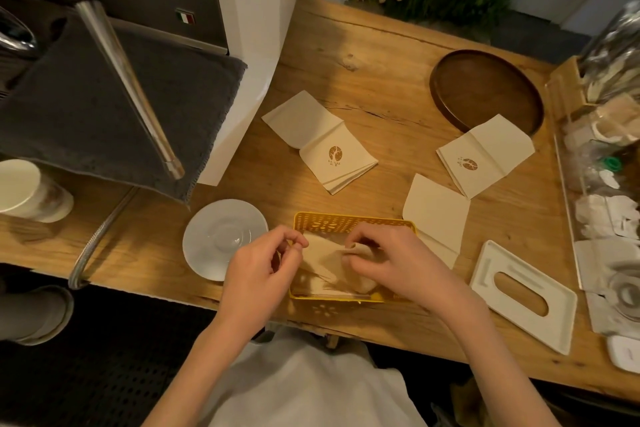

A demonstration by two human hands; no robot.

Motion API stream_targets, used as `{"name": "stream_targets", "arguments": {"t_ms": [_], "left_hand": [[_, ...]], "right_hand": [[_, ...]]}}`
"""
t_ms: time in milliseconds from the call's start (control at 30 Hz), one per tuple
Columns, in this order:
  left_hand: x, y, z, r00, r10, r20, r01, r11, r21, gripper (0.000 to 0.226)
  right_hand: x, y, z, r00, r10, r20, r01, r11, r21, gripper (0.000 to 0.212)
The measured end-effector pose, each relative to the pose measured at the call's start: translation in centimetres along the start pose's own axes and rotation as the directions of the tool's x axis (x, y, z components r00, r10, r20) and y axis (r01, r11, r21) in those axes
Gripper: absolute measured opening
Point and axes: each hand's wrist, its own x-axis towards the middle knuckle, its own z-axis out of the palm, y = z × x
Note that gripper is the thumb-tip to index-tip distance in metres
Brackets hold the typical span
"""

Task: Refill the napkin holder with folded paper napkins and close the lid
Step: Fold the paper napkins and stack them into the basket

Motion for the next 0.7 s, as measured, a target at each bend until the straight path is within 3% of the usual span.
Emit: {"name": "stream_targets", "arguments": {"t_ms": [267, 467, 700], "left_hand": [[-0.4, 1.9, -0.1, 0.998, 0.021, 0.054, -0.014, 0.993, -0.120, 0.013], [-0.6, 2.2, 0.5, 0.997, 0.072, -0.014, -0.073, 0.993, -0.091, 0.010], [-1.2, 2.6, 1.0, 1.000, 0.009, -0.022, -0.014, 0.970, -0.242, 0.011]], "right_hand": [[-1.3, -0.5, -0.8, 0.971, 0.026, -0.238, 0.076, 0.910, 0.409, 0.009], [-1.7, -0.9, -0.5, 0.959, 0.045, -0.279, 0.098, 0.874, 0.476, 0.010], [-2.6, -1.0, -0.3, 0.954, 0.021, -0.300, 0.128, 0.875, 0.467, 0.008]]}}
